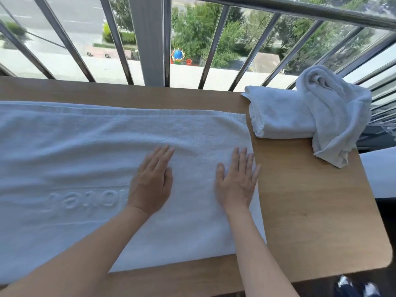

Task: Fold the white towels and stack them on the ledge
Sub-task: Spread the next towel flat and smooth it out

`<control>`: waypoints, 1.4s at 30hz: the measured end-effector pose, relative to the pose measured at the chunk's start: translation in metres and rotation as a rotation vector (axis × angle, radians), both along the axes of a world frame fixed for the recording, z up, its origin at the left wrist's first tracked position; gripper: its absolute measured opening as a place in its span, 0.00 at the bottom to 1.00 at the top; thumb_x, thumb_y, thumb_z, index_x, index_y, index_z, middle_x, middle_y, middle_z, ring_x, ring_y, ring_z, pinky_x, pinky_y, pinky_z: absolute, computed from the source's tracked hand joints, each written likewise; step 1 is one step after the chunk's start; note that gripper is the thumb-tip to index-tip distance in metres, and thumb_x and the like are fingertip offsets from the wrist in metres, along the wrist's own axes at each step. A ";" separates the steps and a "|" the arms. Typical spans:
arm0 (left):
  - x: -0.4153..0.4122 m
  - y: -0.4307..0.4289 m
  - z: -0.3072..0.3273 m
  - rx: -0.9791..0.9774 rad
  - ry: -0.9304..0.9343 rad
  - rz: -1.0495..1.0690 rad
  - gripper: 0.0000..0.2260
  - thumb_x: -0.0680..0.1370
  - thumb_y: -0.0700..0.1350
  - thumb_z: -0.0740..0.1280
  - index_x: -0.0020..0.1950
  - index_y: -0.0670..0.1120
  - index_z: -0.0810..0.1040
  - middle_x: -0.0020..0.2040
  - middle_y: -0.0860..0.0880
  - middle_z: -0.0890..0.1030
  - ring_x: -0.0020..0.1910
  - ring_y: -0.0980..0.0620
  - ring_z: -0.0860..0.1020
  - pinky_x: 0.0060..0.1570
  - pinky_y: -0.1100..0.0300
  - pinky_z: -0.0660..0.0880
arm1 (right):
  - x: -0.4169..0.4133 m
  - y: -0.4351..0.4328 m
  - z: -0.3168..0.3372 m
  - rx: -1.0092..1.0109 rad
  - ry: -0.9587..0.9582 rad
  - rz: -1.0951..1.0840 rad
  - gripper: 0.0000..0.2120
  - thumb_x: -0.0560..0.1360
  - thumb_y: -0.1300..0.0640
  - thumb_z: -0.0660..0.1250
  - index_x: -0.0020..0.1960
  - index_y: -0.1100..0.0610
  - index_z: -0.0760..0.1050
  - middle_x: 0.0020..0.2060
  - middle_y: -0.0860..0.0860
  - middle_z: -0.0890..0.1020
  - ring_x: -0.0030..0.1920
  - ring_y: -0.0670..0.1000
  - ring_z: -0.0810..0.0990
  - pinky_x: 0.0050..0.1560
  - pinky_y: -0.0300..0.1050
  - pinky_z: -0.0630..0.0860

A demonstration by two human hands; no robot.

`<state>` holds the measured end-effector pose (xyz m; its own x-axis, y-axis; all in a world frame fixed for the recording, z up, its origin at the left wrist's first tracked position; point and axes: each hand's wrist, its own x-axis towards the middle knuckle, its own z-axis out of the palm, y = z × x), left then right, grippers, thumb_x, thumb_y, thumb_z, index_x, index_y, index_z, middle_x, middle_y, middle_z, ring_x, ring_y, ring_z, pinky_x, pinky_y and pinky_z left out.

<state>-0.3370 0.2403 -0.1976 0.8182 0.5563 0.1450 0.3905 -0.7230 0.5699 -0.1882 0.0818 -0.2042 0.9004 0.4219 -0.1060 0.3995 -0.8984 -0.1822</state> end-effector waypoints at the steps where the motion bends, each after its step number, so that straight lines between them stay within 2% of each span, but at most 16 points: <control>1: -0.004 0.015 0.001 0.036 0.027 0.065 0.23 0.80 0.44 0.56 0.75 0.41 0.69 0.75 0.43 0.69 0.76 0.44 0.65 0.74 0.43 0.62 | -0.013 0.010 0.004 0.025 -0.021 0.074 0.31 0.82 0.42 0.45 0.82 0.53 0.49 0.81 0.53 0.50 0.81 0.55 0.46 0.78 0.60 0.41; 4: -0.013 0.060 -0.003 0.049 0.285 0.190 0.28 0.80 0.51 0.54 0.80 0.46 0.61 0.80 0.45 0.59 0.80 0.43 0.54 0.78 0.44 0.50 | -0.057 0.046 0.008 0.109 0.026 0.298 0.30 0.82 0.42 0.47 0.81 0.53 0.52 0.81 0.53 0.51 0.81 0.55 0.46 0.79 0.59 0.41; 6: -0.018 0.075 -0.011 0.070 0.415 0.180 0.30 0.80 0.57 0.52 0.82 0.49 0.55 0.82 0.48 0.52 0.81 0.44 0.48 0.78 0.45 0.43 | -0.084 0.073 0.007 0.142 0.074 0.392 0.30 0.82 0.43 0.48 0.81 0.53 0.54 0.81 0.53 0.52 0.81 0.55 0.47 0.79 0.59 0.41; 9: -0.020 0.078 -0.017 0.127 0.456 0.145 0.33 0.78 0.60 0.48 0.82 0.49 0.52 0.82 0.49 0.49 0.81 0.45 0.46 0.77 0.44 0.40 | -0.102 0.102 0.001 0.143 0.103 0.475 0.27 0.82 0.45 0.49 0.80 0.50 0.58 0.80 0.52 0.55 0.81 0.54 0.48 0.78 0.61 0.43; 13: -0.019 0.079 -0.017 0.132 0.427 0.149 0.32 0.79 0.58 0.46 0.82 0.49 0.53 0.82 0.50 0.51 0.81 0.46 0.46 0.77 0.44 0.42 | -0.066 0.115 -0.008 0.061 0.075 0.494 0.28 0.82 0.41 0.45 0.81 0.42 0.52 0.81 0.47 0.48 0.80 0.50 0.42 0.78 0.58 0.38; 18: -0.020 0.080 -0.018 0.155 0.416 0.142 0.29 0.81 0.57 0.47 0.82 0.53 0.54 0.82 0.50 0.52 0.81 0.46 0.47 0.78 0.43 0.43 | 0.034 0.106 -0.011 -0.068 0.052 0.226 0.28 0.82 0.38 0.41 0.80 0.39 0.41 0.81 0.47 0.42 0.80 0.49 0.37 0.77 0.54 0.34; 21: -0.020 0.080 -0.019 0.164 0.418 0.138 0.28 0.81 0.58 0.48 0.81 0.56 0.54 0.82 0.49 0.53 0.81 0.45 0.47 0.78 0.43 0.42 | 0.082 0.090 0.001 -0.077 0.127 -0.067 0.28 0.83 0.40 0.41 0.81 0.43 0.41 0.81 0.49 0.40 0.79 0.50 0.35 0.77 0.56 0.34; 23: -0.020 0.080 -0.019 0.163 0.410 0.136 0.27 0.81 0.58 0.48 0.81 0.57 0.54 0.82 0.48 0.53 0.81 0.44 0.47 0.78 0.43 0.41 | 0.071 0.094 0.005 -0.001 0.101 -0.149 0.27 0.84 0.43 0.43 0.82 0.46 0.45 0.81 0.52 0.42 0.80 0.53 0.37 0.77 0.57 0.36; 26: -0.019 0.080 -0.019 0.167 0.414 0.137 0.27 0.81 0.57 0.49 0.81 0.57 0.55 0.82 0.48 0.53 0.81 0.43 0.48 0.78 0.44 0.41 | -0.018 0.112 0.001 0.124 0.001 0.145 0.27 0.83 0.46 0.47 0.81 0.44 0.51 0.81 0.52 0.48 0.81 0.54 0.44 0.78 0.59 0.38; 28: -0.019 0.081 -0.020 0.171 0.412 0.140 0.27 0.80 0.57 0.49 0.81 0.57 0.55 0.82 0.48 0.54 0.81 0.43 0.48 0.78 0.45 0.41 | -0.061 0.107 -0.007 0.078 0.010 0.365 0.28 0.81 0.44 0.49 0.80 0.43 0.53 0.81 0.51 0.51 0.81 0.54 0.47 0.78 0.60 0.42; 29: -0.019 0.081 -0.020 0.172 0.415 0.136 0.27 0.80 0.57 0.49 0.81 0.57 0.55 0.82 0.48 0.53 0.81 0.43 0.49 0.78 0.44 0.41 | -0.058 0.098 -0.009 0.050 0.024 0.387 0.28 0.81 0.42 0.49 0.80 0.42 0.52 0.81 0.51 0.51 0.81 0.54 0.47 0.78 0.60 0.42; 31: -0.019 0.082 -0.023 0.174 0.413 0.138 0.27 0.81 0.58 0.49 0.81 0.58 0.55 0.82 0.49 0.53 0.81 0.43 0.48 0.78 0.44 0.42 | -0.020 0.073 -0.011 -0.029 0.013 0.245 0.29 0.81 0.39 0.45 0.81 0.40 0.46 0.81 0.49 0.46 0.80 0.52 0.43 0.78 0.57 0.39; 33: -0.019 0.084 -0.023 0.164 0.407 0.139 0.27 0.81 0.58 0.49 0.81 0.58 0.54 0.82 0.49 0.53 0.81 0.44 0.48 0.78 0.44 0.42 | 0.021 0.043 -0.006 -0.111 0.036 -0.003 0.29 0.82 0.39 0.44 0.81 0.42 0.41 0.81 0.50 0.43 0.80 0.51 0.40 0.78 0.57 0.38; 36: -0.018 0.083 -0.022 0.161 0.397 0.140 0.27 0.81 0.58 0.48 0.81 0.58 0.54 0.82 0.49 0.52 0.81 0.44 0.47 0.78 0.44 0.41 | 0.025 0.026 0.004 -0.021 0.035 -0.249 0.29 0.84 0.45 0.46 0.82 0.49 0.44 0.81 0.53 0.46 0.80 0.55 0.42 0.77 0.60 0.39; 39: -0.019 0.082 -0.021 0.154 0.394 0.135 0.27 0.81 0.58 0.48 0.81 0.58 0.54 0.82 0.49 0.51 0.81 0.44 0.47 0.78 0.45 0.41 | -0.061 0.047 0.004 0.141 -0.032 0.003 0.29 0.81 0.50 0.50 0.82 0.48 0.50 0.81 0.53 0.48 0.81 0.55 0.43 0.78 0.62 0.40; 42: -0.019 0.082 -0.022 0.158 0.394 0.130 0.26 0.81 0.57 0.48 0.81 0.58 0.54 0.82 0.49 0.50 0.81 0.45 0.46 0.78 0.46 0.39 | -0.137 0.036 -0.005 0.084 0.022 0.303 0.29 0.81 0.45 0.51 0.81 0.45 0.53 0.81 0.52 0.51 0.81 0.54 0.46 0.78 0.62 0.45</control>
<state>-0.3559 0.3228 -0.2192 0.7530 0.6540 -0.0724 0.6490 -0.7200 0.2457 -0.3252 0.1182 -0.2093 0.7300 0.6791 -0.0769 0.6423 -0.7201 -0.2624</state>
